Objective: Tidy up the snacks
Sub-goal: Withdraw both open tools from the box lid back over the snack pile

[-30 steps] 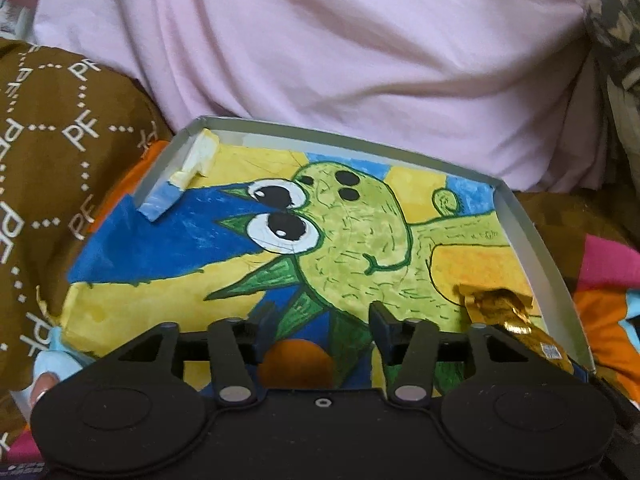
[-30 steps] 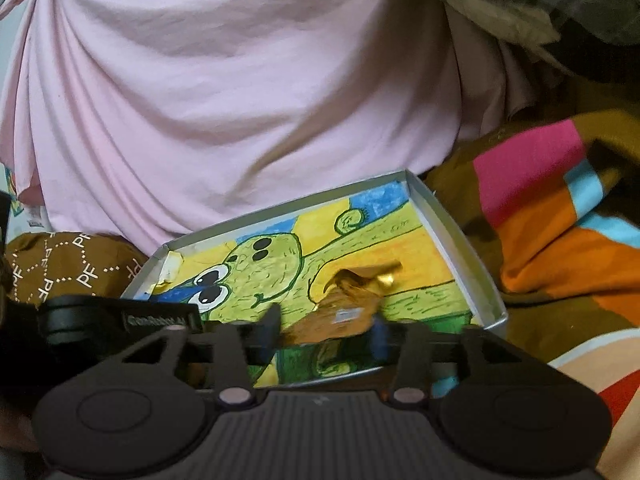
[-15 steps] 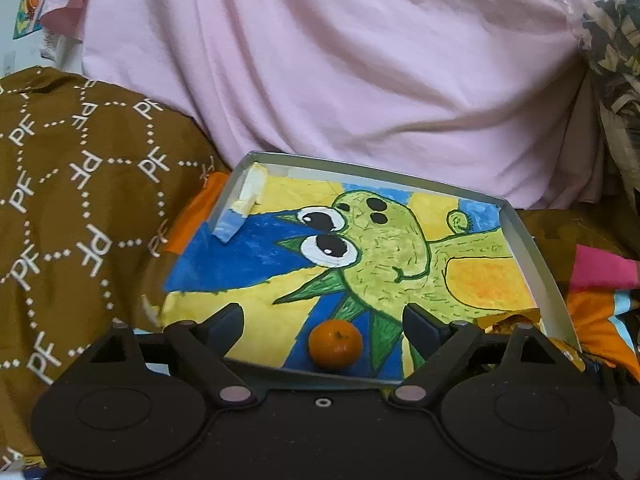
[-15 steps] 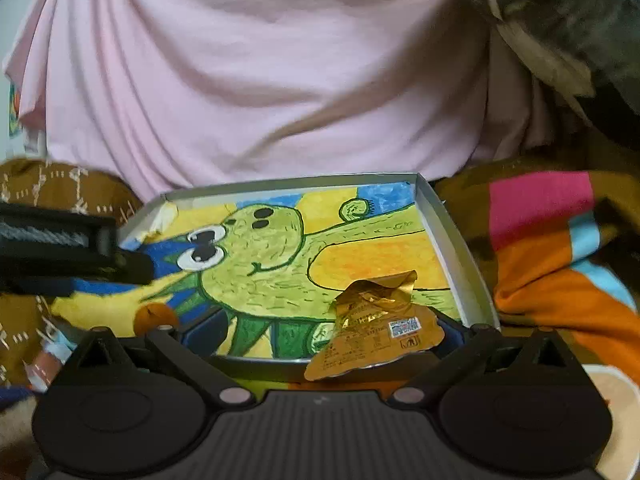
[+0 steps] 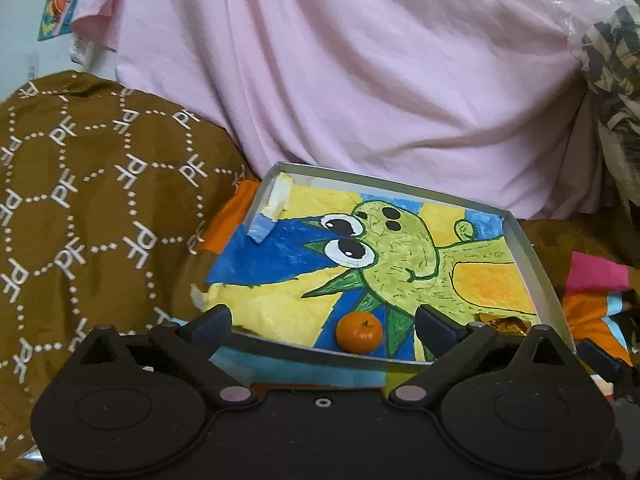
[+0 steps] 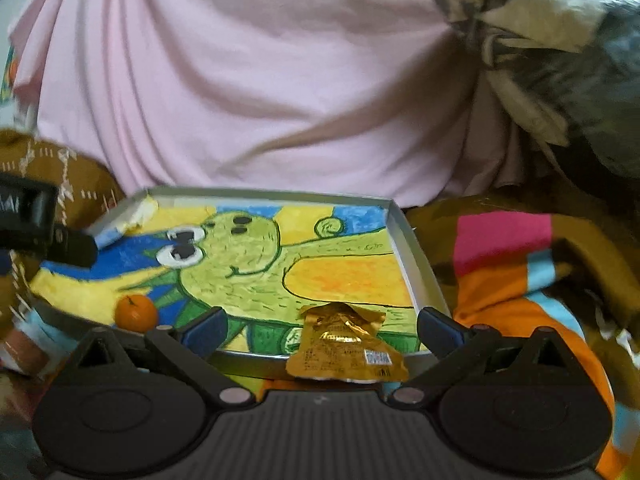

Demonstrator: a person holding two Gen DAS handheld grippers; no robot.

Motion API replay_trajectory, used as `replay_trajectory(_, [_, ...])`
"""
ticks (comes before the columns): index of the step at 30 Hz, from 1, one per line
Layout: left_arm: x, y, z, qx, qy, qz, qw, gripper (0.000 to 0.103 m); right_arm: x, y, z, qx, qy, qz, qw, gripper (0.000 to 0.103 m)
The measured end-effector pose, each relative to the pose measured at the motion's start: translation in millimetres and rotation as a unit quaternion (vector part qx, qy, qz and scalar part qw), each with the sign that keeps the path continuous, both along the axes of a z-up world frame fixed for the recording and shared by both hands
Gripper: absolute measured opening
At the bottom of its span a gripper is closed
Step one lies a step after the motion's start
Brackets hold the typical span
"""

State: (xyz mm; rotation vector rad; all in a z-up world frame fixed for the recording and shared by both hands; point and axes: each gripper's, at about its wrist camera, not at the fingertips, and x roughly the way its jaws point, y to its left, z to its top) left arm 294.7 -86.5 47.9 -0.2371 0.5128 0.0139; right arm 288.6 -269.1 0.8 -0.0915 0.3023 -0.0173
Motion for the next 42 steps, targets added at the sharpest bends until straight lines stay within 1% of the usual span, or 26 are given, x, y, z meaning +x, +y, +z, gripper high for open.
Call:
replay_trajectory(2, [-11.3,2.6,0.7,0.006,-0.006,0.003,1.0000,0.102,-15.7,-3.5,4.3,0.021,-0.013,0.001,1.000,0.103])
replay_trajectory(8, [-51.6,12.4,3.2,0.015,-0.022,0.001,0.9996,0.102,-65.7,-9.5,20.3,0.074,-0.060,0.020,0.995,0.103])
replay_trajectory(12, [-79.8,22.1,6.8,0.014,-0.025,0.001,0.9996,0.102,-94.3,-10.8,27.1,0.088,-0.072,0.019,0.993,0.103])
replay_trajectory(18, [-118.0,38.5,8.9,0.024,-0.032,-0.009,0.9992,0.102,-132.3,-16.0,32.0,0.113,-0.069,0.012,0.991,0.103])
replay_trajectory(24, [-144.1,58.2,1.2,0.039,-0.022,-0.020,0.9988,0.102,-165.2,-6.9,28.8,0.136,-0.043,-0.005,0.990,0.103])
replay_trajectory(30, [-168.7,79.3,-13.6,0.058,-0.005,-0.032,0.9978,0.102,-191.8,13.5,20.1,0.140,-0.010,-0.006,0.990,0.103])
replay_trajectory(33, [-179.6,89.3,-23.5,0.071,0.005,-0.037,0.9968,0.102,-202.1,27.1,15.0,0.128,0.006,0.007,0.992,0.103])
replay_trajectory(37, [-190.4,102.5,-38.2,0.084,0.020,-0.043,0.9954,0.102,-212.8,48.0,8.5,0.097,0.027,0.034,0.994,0.103])
replay_trajectory(42, [-198.1,117.2,-56.6,0.091,0.040,-0.044,0.9941,0.102,-220.5,70.7,-4.8,0.070,0.071,0.071,0.993,0.103])
